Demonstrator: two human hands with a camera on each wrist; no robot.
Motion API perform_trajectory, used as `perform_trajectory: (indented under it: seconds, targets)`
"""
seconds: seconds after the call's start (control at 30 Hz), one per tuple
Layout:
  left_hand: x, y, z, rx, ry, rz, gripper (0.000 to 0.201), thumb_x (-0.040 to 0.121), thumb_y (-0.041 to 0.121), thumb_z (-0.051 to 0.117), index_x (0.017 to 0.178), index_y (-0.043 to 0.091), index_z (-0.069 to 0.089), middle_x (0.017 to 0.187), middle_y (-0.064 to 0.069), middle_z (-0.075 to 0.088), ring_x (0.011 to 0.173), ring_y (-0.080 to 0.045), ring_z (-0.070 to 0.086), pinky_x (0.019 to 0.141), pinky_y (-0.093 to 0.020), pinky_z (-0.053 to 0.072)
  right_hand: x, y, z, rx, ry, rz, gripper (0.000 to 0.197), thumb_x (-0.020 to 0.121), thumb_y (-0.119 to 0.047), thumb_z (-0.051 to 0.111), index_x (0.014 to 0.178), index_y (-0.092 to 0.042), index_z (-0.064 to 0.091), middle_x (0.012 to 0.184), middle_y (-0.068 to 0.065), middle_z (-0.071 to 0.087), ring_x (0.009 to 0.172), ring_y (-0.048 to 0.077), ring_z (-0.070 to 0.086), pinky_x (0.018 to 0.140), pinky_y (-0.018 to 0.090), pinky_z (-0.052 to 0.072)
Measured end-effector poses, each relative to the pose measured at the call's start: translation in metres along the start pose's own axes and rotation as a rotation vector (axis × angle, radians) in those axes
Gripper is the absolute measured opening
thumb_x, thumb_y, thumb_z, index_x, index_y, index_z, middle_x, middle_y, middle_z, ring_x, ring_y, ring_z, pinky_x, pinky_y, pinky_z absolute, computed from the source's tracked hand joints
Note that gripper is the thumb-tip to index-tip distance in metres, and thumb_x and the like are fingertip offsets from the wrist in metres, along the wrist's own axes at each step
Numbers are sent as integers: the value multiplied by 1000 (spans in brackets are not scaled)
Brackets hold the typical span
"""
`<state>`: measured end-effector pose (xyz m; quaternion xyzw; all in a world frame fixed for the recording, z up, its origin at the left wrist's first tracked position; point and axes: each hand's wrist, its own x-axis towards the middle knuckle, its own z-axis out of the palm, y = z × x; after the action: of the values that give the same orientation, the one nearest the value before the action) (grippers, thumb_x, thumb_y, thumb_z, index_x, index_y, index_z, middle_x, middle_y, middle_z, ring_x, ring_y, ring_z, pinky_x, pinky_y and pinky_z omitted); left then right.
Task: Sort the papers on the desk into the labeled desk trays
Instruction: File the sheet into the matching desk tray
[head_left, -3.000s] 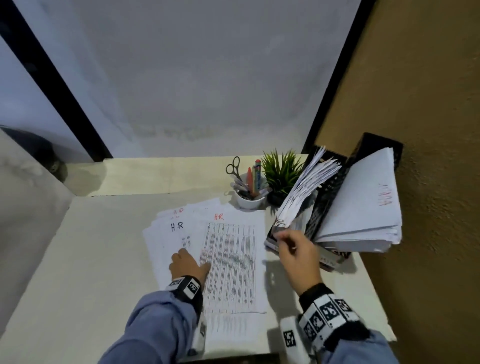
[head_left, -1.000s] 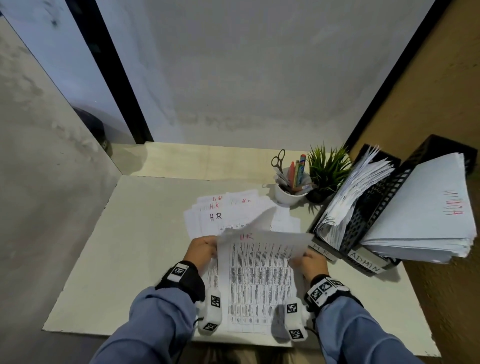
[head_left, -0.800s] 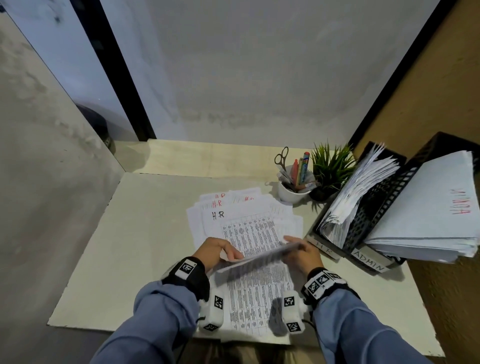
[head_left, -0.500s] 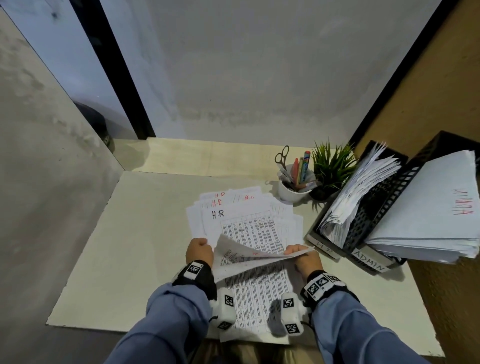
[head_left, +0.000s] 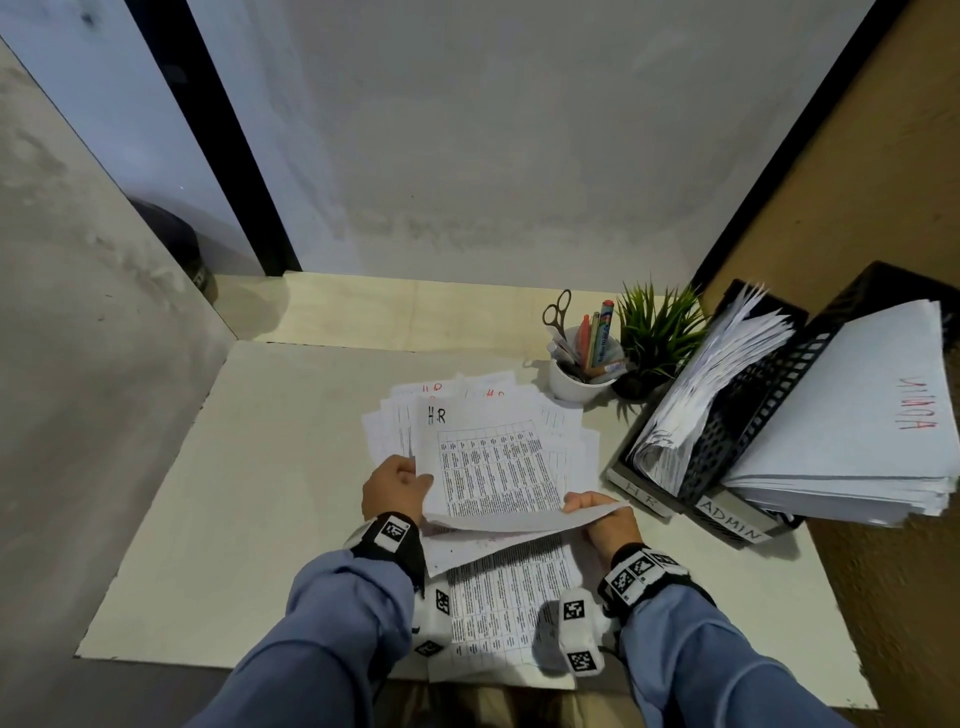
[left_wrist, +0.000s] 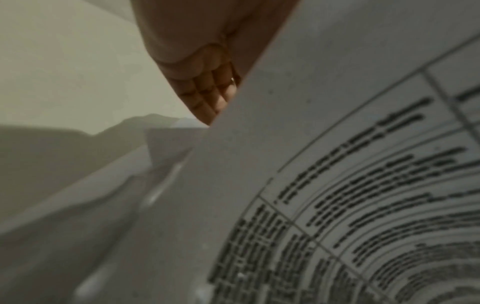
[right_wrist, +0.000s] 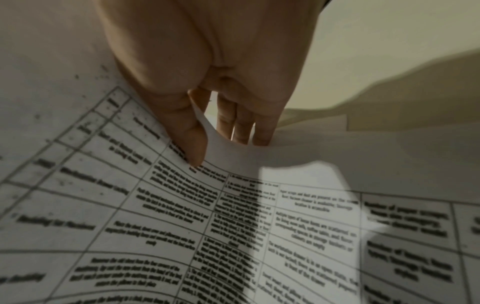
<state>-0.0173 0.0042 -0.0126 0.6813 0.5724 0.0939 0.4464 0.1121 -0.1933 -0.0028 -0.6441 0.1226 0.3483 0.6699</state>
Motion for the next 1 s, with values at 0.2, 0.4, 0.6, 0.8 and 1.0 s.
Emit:
perform_trajectory:
  seconds: [0.2, 0.4, 0.6, 0.8, 1.0]
  targets:
    - [-2, 0, -10, -66, -40, 224, 15, 88, 5, 58, 90, 13, 70, 86, -2, 60, 82, -21, 55, 71, -22, 40, 5, 1, 2, 100, 46, 3, 54, 70, 26, 34, 35, -8, 57, 57, 13, 51, 52, 22, 49, 44, 22, 46]
    - [-11, 1, -12, -547, -254, -49, 40, 77, -17, 43, 53, 6, 66, 87, -23, 68, 83, -34, 62, 70, -31, 52, 9, -13, 2, 84, 65, -46, 36, 78, 22, 44, 57, -2, 59, 42, 0, 55, 49, 21, 53, 41, 15, 45]
    - [-18, 14, -16, -481, -275, -95, 23, 86, 2, 45, 70, 9, 58, 64, -1, 58, 60, -14, 52, 57, -22, 41, 20, -14, 3, -165, 40, -25, 24, 68, 9, 63, 75, -13, 65, 70, 1, 65, 68, 15, 63, 65, 23, 51]
    - [-29, 39, -23, -561, -365, 5, 75, 78, 61, 62, 135, 13, 48, 135, -1, 52, 124, -20, 51, 109, -38, 35, -5, -41, 23, 14, -66, -29, 45, 72, 18, 58, 116, 6, 56, 115, 23, 62, 106, 36, 59, 88, 35, 50]
    - [-47, 85, -40, -572, -103, 291, 9, 87, 9, 62, 93, 16, 62, 85, 1, 69, 77, -12, 66, 65, -22, 55, -48, -87, 49, -102, -87, -503, 18, 85, 3, 60, 94, -12, 64, 87, -3, 69, 79, 7, 66, 65, 13, 50]
